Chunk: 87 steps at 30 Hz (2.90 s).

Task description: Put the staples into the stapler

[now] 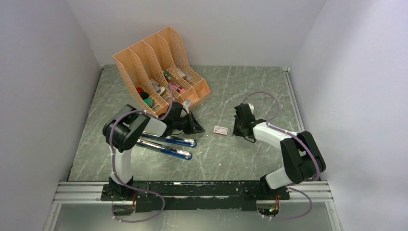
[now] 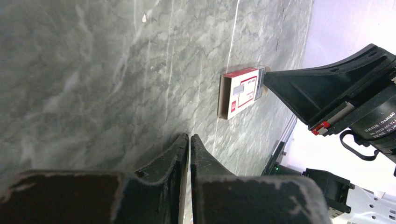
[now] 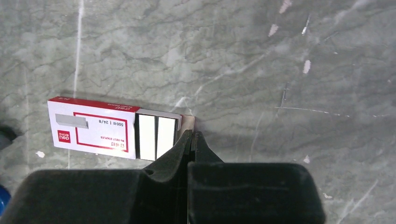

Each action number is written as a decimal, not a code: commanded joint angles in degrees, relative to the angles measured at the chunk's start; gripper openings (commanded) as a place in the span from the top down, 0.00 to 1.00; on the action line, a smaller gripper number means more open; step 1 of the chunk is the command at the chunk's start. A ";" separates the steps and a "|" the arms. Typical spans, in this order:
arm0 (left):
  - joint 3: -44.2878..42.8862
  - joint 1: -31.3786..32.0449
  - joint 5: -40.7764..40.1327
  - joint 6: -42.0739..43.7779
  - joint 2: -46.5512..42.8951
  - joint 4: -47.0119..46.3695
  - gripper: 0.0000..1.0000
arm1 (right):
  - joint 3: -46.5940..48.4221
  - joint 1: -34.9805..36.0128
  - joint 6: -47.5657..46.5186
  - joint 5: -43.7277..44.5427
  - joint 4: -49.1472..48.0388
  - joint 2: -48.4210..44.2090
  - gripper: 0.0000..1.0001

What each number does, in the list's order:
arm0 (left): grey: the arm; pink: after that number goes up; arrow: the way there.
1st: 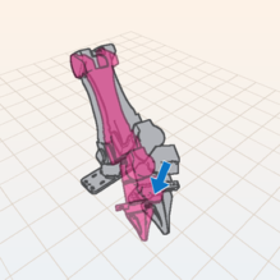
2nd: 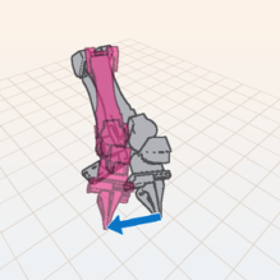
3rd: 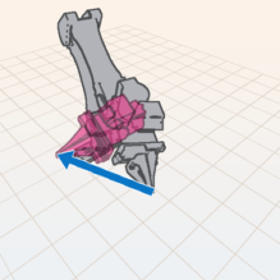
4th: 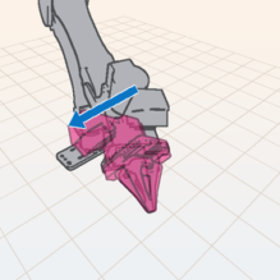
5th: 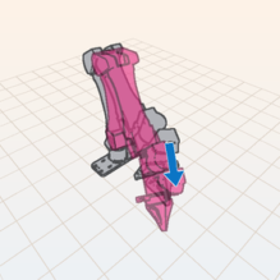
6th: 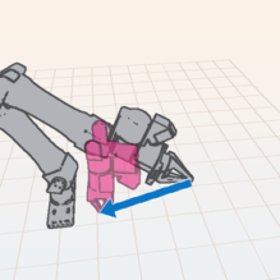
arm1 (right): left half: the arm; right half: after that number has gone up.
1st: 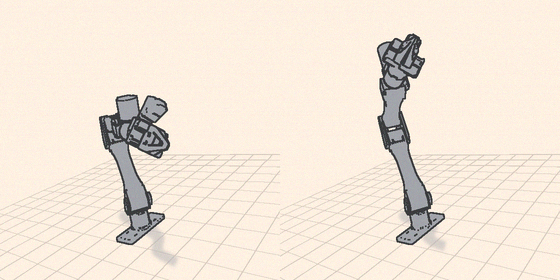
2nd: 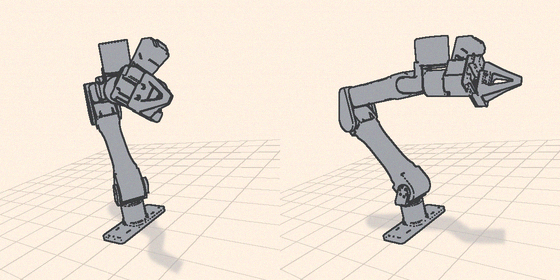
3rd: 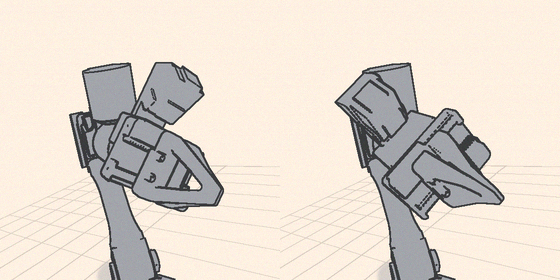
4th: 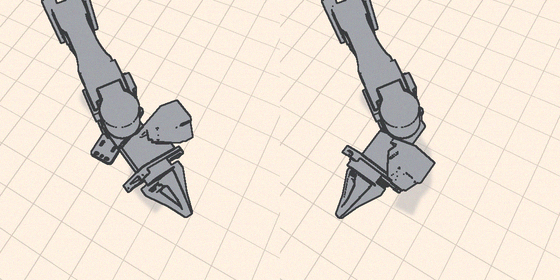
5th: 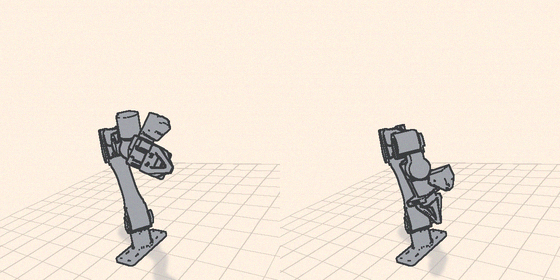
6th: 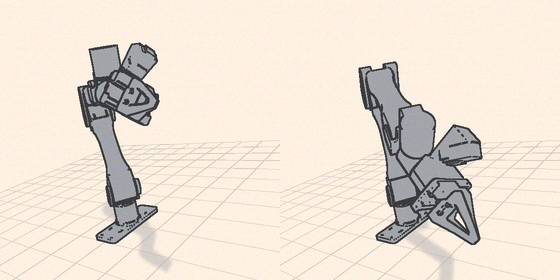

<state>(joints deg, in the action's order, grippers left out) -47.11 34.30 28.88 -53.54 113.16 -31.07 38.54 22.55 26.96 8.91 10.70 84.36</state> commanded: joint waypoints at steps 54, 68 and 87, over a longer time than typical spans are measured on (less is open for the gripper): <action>0.36 1.70 0.43 1.36 -0.54 -3.27 0.60 | -0.49 -0.66 4.40 -9.43 -3.93 3.24 1.00; -0.84 1.70 2.49 -0.13 1.35 -7.73 0.67 | -0.86 -0.70 4.34 -10.11 -4.41 3.55 1.00; -1.33 1.65 3.45 -1.63 2.40 -10.12 0.78 | -0.58 -0.67 3.92 -10.64 -4.33 4.21 1.00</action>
<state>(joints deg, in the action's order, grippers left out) -47.09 36.05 31.24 -54.92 114.72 -38.11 38.28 22.06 30.89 -1.17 4.25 86.89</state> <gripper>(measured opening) 0.242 0.008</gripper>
